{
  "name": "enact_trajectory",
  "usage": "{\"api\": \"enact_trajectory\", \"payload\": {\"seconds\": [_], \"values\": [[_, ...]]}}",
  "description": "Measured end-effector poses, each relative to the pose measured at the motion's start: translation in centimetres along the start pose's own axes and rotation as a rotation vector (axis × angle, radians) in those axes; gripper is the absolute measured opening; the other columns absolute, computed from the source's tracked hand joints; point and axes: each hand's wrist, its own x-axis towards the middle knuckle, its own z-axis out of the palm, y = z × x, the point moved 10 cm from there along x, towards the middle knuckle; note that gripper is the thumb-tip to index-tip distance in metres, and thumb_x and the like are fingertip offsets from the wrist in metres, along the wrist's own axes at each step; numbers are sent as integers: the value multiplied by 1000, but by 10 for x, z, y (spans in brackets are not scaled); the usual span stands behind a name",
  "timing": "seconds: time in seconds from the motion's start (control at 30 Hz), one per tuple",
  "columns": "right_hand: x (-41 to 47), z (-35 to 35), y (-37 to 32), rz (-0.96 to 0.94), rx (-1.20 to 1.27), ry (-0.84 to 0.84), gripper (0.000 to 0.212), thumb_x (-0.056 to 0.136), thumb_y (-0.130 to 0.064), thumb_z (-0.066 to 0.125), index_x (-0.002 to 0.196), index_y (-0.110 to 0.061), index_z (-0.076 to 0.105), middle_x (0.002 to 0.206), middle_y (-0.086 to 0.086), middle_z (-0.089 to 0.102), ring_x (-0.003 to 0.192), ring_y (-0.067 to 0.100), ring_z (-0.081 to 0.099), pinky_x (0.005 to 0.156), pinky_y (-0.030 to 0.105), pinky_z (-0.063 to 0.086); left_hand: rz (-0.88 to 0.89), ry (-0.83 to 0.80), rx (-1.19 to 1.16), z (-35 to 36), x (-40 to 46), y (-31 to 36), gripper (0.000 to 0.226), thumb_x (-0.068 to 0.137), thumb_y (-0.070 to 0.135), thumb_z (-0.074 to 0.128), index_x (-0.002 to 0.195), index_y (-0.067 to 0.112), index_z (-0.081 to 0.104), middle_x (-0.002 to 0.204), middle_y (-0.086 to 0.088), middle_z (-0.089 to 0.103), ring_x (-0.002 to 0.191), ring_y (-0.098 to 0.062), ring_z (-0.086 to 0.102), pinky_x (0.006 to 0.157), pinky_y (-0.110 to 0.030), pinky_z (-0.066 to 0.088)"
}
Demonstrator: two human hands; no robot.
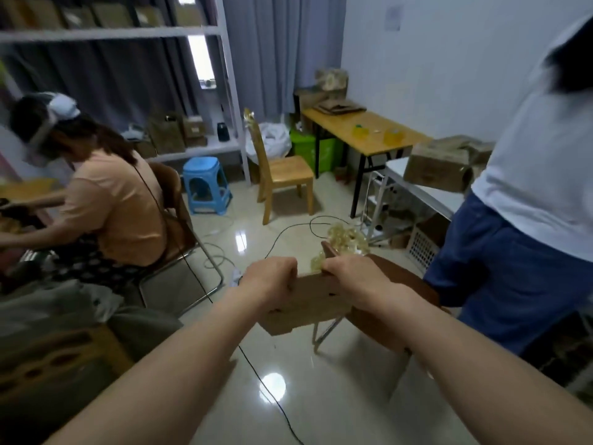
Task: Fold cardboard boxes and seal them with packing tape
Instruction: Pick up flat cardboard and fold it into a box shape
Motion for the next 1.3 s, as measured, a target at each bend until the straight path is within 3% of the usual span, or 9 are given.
{"api": "enact_trajectory", "payload": {"seconds": [0.17,0.43,0.63,0.8,0.93,1.03,1.13,1.23,1.3], "values": [[0,-44,-42,-40,2,154,20,92,-15,51,106,-16,65,102,6,65,98,24,58,81,36,45,74,99,12,-44,-18,-1,21,93,15,50,103,23,66,88,3,57,80,-16,51,66,-29,36],[10,-20,-25,119,491,214,14,80,-14,73,94,-15,71,90,0,67,86,14,60,81,36,52,49,108,-291,-41,-28,-63,15,94,19,57,99,23,71,92,5,63,90,-18,60,77,-32,48],[61,16,8,189,443,59,14,86,-8,63,92,-16,71,96,3,67,94,20,60,86,44,51,-22,102,-476,-36,1,-94,17,87,17,66,73,25,65,76,4,63,75,-21,62,73,-48,56],[117,11,36,100,308,55,13,88,-9,58,81,-16,67,83,0,64,83,20,60,79,40,51,-149,162,-525,-36,59,-107,27,81,14,72,62,28,58,73,1,63,77,-26,65,69,-44,57],[164,-9,87,36,205,95,10,89,-12,56,91,-19,63,91,1,63,89,22,57,78,38,48,-218,215,-490,-46,130,-94,11,79,12,73,86,18,68,88,-5,67,86,-24,63,78,-42,55],[199,-25,126,-15,135,127,8,87,-8,52,87,-16,55,91,5,64,88,27,58,75,41,48,-200,301,-542,-62,179,-75,47,78,5,74,119,25,61,103,1,64,98,-19,61,81,-33,56],[231,-42,151,-89,56,184,13,84,-5,49,84,-17,54,89,6,62,87,29,57,71,41,48,-140,457,-470,-85,215,-55,78,75,7,79,140,25,41,112,-1,64,103,-18,61,86,-35,54],[255,-53,161,-185,-84,275,11,87,-5,53,89,-13,60,85,8,59,81,28,54,61,34,39,-23,597,-183,-103,239,-31,71,75,21,81,137,20,47,112,-2,64,99,-20,61,85,-37,50],[269,-54,162,-247,-170,330,11,81,1,63,81,-10,62,73,8,56,68,27,53,54,33,35,1,568,79,-102,262,-17,54,79,28,77,128,19,56,114,-2,64,106,-23,59,96,-39,44]]}}
